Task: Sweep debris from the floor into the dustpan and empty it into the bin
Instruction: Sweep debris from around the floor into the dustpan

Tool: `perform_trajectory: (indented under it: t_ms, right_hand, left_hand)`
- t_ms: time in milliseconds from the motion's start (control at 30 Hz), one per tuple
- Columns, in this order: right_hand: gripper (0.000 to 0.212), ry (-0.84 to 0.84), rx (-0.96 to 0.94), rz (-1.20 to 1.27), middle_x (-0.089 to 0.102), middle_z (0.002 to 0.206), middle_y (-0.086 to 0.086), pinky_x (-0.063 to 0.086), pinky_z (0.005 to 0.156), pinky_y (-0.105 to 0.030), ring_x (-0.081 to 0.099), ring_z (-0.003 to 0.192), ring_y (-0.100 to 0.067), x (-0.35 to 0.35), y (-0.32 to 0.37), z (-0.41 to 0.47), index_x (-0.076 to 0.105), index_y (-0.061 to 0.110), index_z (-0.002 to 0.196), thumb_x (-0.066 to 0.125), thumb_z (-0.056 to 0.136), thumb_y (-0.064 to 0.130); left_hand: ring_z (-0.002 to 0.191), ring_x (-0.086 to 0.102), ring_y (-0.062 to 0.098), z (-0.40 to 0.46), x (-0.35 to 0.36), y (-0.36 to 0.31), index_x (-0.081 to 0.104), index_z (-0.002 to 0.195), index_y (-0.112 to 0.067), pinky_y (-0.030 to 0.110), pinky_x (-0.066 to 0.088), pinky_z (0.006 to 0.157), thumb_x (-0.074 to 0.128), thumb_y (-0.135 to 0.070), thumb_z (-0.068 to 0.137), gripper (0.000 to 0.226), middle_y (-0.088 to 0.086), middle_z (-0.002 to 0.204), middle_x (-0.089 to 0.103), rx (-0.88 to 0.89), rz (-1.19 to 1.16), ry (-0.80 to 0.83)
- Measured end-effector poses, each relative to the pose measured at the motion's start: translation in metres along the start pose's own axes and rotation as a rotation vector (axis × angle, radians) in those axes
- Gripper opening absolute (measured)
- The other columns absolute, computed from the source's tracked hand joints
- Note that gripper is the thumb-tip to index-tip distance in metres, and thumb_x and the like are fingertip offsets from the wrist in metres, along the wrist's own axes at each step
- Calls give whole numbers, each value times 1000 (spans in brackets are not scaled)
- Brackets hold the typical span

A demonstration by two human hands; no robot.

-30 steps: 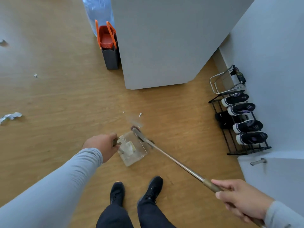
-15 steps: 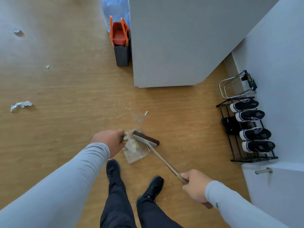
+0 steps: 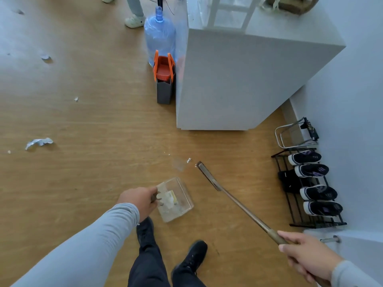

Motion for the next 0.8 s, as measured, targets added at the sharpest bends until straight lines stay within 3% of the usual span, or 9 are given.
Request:
perform_trajectory:
  t_ms: [300,500,633,700,800]
  right_hand:
    - [62,-103,-54,-30,54,56,-6,37,42,-25,40,41,-16,26,102,25,40,29,153,57,95,14]
    - [54,-171,-142,-362,66,76,3,44,41,-22,57,48,-17,38,201,71,50,35,146,59,94,22]
    - [57,-168,-207,-607,64,94,5,47,42,-23,65,67,-18,52,271,116,48,41,146,49,94,16]
    - [60,-161,-217,-756,60,98,7,50,50,-25,63,73,-16,55,294,135,45,42,147,47,94,13]
    - [70,-168,-177,-938,60,112,5,59,77,-31,64,85,-17,44,294,144,39,47,149,44,92,7]
  left_hand:
    - [79,61,12,-3,-50,88,56,118,-37,27,50,65,49,-51,95,27,-17,87,61,-49,-94,-37]
    - [75,62,12,16,-61,117,56,114,-35,28,53,64,50,-52,96,26,-15,86,63,-74,-90,-27]
    - [73,61,8,27,-61,134,56,109,-37,27,53,63,51,-52,95,21,-18,81,60,-110,-116,-31]
    - [73,60,9,30,-60,145,55,105,-37,27,52,63,53,-53,94,19,-18,79,59,-141,-129,-47]
    - [69,58,8,31,-61,155,50,96,-40,27,49,59,54,-53,93,14,-17,75,59,-164,-142,-65]
Point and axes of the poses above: each hand's wrist, its own z-axis towards the middle knuckle, its own x-axis out of the palm, y = z × x, the point moved 9 cm from there along z, towards the middle knuckle
